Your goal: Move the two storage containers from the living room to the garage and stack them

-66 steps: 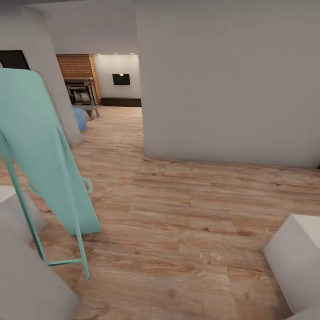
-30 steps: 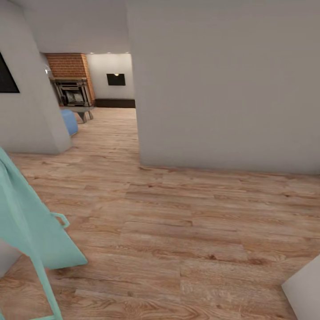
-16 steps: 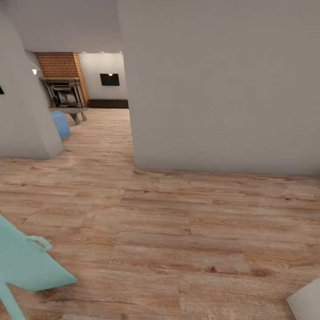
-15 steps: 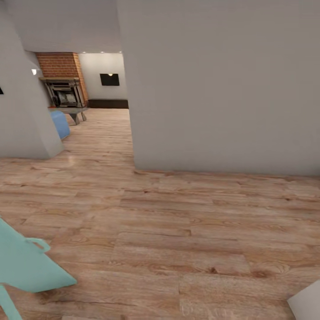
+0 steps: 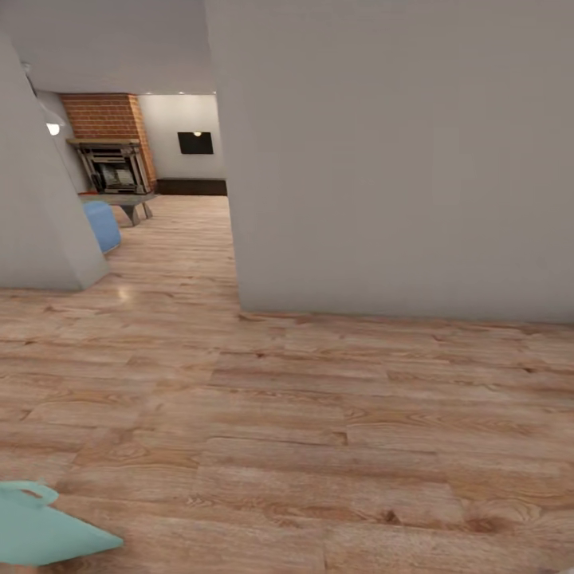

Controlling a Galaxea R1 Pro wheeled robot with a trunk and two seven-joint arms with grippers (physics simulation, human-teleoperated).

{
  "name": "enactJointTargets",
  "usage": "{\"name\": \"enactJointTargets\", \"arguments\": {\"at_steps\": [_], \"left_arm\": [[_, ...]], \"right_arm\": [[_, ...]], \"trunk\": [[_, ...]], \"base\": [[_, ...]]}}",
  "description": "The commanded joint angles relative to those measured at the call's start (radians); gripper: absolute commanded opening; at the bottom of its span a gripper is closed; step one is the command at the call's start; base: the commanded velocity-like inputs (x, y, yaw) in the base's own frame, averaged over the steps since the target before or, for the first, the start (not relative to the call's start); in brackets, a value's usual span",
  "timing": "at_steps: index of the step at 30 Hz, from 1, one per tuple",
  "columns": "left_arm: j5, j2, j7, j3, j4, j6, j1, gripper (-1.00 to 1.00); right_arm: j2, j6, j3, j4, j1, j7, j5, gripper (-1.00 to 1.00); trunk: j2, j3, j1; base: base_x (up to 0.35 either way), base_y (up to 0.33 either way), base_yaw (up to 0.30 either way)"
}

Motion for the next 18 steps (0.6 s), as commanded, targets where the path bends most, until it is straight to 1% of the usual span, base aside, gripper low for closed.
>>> {"name": "enactJointTargets", "arguments": {"at_steps": [1,18], "left_arm": [[0.009,0.000,0.003,-0.008,0.001,-0.003,-0.001,1.00],[0.009,0.000,0.003,-0.008,0.001,-0.003,-0.001,1.00]], "right_arm": [[0.000,-0.002,0.008,0.000,-0.001,-0.003,-0.010,1.00],[0.000,-0.004,0.008,0.000,-0.001,-0.003,-0.014,1.00]], "trunk": [[0.000,-0.001,0.001],[0.000,-0.001,0.001]], "base": [[0.322,0.000,0.000],[0.322,0.000,0.000]]}}
